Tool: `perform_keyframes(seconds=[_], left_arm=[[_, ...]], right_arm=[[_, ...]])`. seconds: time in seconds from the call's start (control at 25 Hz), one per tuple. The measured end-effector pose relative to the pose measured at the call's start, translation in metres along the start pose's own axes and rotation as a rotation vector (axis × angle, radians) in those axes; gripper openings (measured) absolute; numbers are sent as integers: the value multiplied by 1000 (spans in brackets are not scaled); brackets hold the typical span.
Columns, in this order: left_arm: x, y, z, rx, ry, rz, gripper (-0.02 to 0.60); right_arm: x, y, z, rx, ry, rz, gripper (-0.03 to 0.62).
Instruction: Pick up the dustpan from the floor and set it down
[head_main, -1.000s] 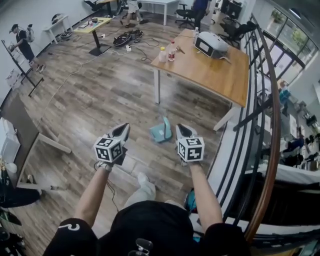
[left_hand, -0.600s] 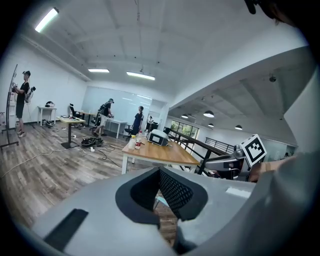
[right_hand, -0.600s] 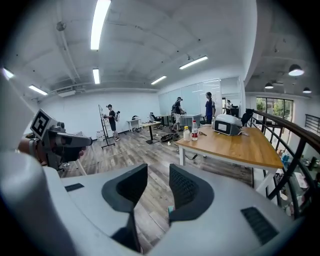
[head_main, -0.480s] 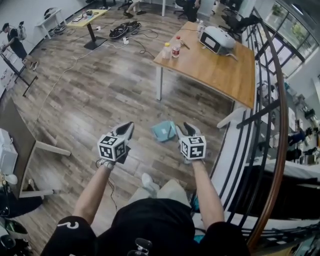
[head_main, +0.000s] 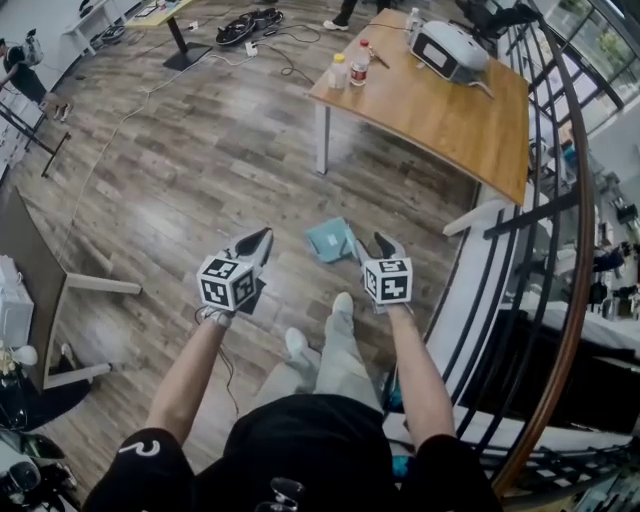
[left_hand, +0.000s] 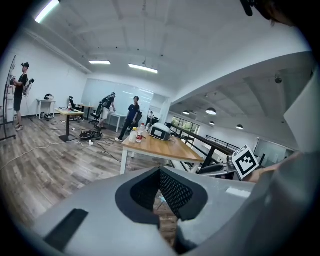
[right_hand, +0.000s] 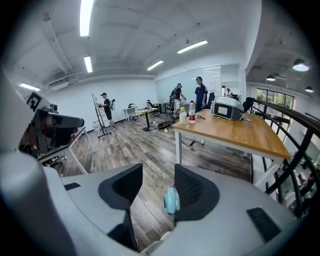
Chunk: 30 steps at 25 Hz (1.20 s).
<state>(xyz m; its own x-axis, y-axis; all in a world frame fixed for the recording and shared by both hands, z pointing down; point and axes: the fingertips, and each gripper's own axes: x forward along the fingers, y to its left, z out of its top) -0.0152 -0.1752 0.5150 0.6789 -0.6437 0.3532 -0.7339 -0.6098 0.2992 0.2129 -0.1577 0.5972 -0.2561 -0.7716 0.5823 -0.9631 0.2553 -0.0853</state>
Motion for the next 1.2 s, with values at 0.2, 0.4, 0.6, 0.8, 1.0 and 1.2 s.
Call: perform_keyframes(seconds=[0.2,0.4,0.6,0.8,1.0,1.2], left_arm=[[31,12,-20,-14,25,7,-3],[59,27,-42,-52,37,26,-3],[81,47,-74,-88,58,47,-3],[93,63,-100,-125,84,51,-3],[110,85,-125,-136,92,60,-3],[128,101,-141,-147,96,66,-3]], right_arm=[[41,-14,-25,16,54,19,194],[81,-24,-57,1,108,30,202],[120,-30,-89,-29,162,38,215],[157,-29,-114,-51,205,45,233],[195,-33,-146,-59,251,36,245],[220,-37,-162,-44,295,46,247]])
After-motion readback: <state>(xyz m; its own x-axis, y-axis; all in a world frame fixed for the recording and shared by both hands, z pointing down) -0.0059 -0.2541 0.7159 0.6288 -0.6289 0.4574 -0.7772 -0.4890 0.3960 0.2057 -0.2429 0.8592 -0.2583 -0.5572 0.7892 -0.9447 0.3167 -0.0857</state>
